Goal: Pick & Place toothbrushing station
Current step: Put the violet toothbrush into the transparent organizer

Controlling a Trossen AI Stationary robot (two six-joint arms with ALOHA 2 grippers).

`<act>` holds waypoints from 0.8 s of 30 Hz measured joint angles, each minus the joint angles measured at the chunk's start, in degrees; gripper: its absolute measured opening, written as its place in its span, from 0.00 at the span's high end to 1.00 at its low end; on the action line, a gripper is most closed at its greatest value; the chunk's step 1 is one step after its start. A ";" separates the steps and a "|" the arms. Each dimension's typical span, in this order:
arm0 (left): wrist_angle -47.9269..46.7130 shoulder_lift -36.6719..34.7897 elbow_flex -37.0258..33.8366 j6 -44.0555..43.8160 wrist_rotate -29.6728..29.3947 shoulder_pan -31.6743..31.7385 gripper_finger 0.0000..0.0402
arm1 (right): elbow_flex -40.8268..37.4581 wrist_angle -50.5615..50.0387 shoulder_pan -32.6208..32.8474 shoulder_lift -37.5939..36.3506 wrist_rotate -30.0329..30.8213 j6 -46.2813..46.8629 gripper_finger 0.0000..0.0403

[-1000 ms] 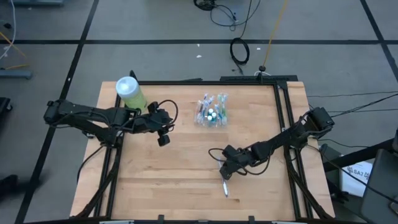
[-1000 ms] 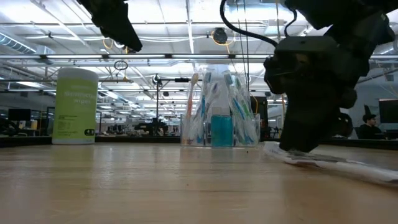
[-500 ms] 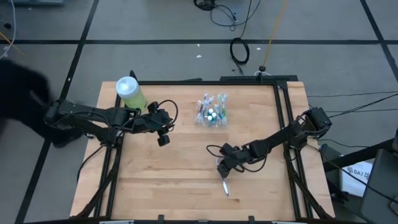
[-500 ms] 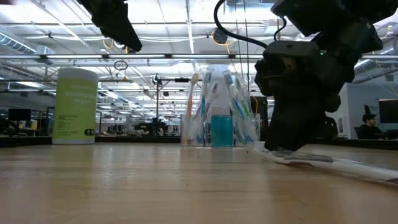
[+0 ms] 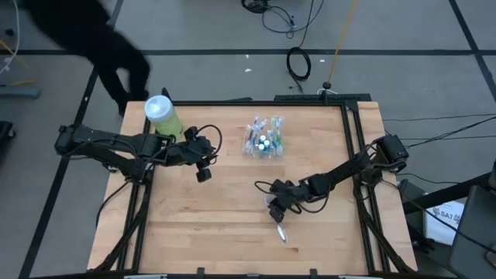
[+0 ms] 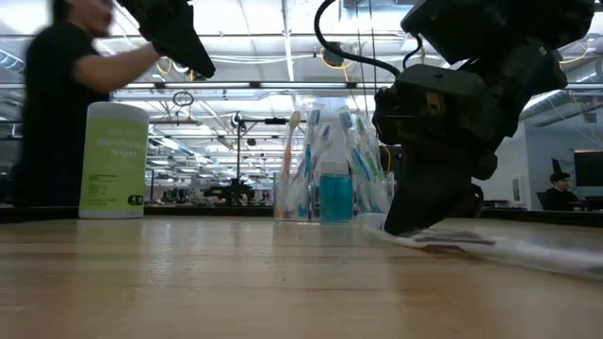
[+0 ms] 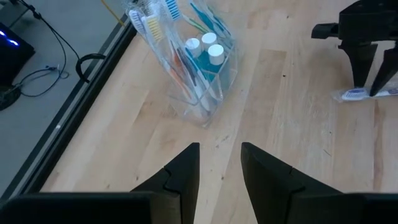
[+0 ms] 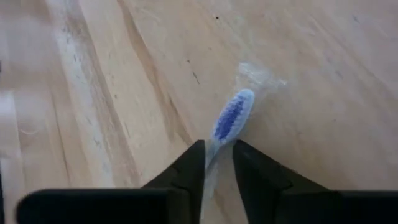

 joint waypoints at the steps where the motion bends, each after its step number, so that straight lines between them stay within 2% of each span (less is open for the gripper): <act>1: 0.00 0.00 0.00 -0.04 0.00 0.00 0.70 | 0.00 -0.49 -0.26 0.00 0.03 -0.57 0.83; 7: 0.02 0.00 0.00 -0.06 0.00 0.00 0.70 | 0.00 -0.12 -1.39 0.00 -0.29 -5.26 0.98; 15: 0.02 0.00 0.00 -0.09 0.00 0.00 0.70 | -0.08 -1.26 -3.07 -1.37 -3.00 -7.75 1.00; 18: 0.02 0.00 0.00 -0.09 0.00 0.00 0.70 | -0.18 -1.22 -3.96 -4.43 -2.73 -9.22 1.00; 24: 0.02 0.00 0.00 0.36 -0.02 0.00 0.70 | -0.08 -1.87 -5.45 -15.12 -0.51 -16.19 1.00</act>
